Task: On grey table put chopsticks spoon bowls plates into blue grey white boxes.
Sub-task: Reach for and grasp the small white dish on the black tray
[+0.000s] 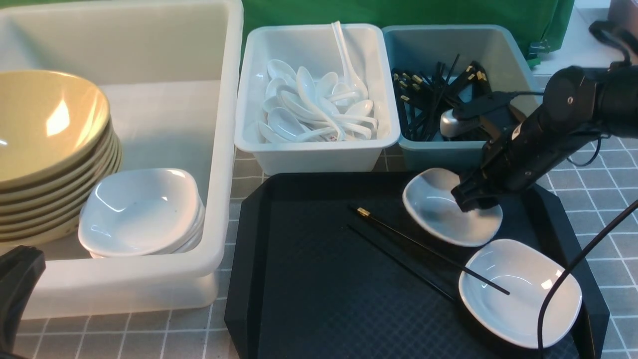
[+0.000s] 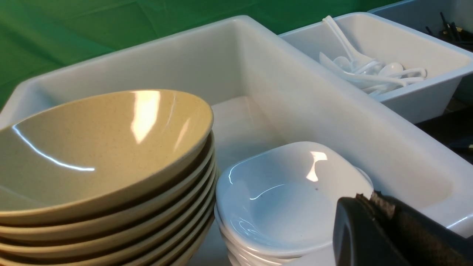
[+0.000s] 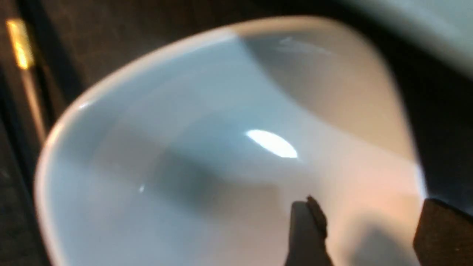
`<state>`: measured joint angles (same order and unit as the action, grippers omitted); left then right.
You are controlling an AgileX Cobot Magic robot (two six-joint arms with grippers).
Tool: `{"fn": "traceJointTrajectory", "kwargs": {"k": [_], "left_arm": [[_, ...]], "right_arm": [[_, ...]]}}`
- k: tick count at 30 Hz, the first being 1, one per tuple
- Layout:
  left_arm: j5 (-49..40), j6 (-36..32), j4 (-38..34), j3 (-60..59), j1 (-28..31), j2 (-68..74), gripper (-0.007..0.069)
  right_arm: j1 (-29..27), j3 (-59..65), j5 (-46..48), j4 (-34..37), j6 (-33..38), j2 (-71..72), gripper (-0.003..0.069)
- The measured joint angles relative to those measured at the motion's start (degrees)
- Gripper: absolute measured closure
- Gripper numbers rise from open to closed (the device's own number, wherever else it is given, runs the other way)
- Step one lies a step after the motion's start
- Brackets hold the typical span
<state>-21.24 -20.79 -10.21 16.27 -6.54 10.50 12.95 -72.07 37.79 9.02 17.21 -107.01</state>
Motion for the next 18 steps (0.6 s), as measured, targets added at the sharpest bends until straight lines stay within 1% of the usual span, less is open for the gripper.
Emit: {"fn": "traceJointTrajectory", "kwargs": {"k": [7,18], "left_arm": [[0.00,0.00,0.00,0.00,0.00,0.00,0.0634],[0.00,0.00,0.00,0.00,0.00,0.00,0.0633]], "right_arm": [[0.00,-0.22,0.65,-0.05,-0.75,0.66,0.0166],[0.00,-0.22,-1.18,-1.30,-1.90,0.53,0.0163]]}}
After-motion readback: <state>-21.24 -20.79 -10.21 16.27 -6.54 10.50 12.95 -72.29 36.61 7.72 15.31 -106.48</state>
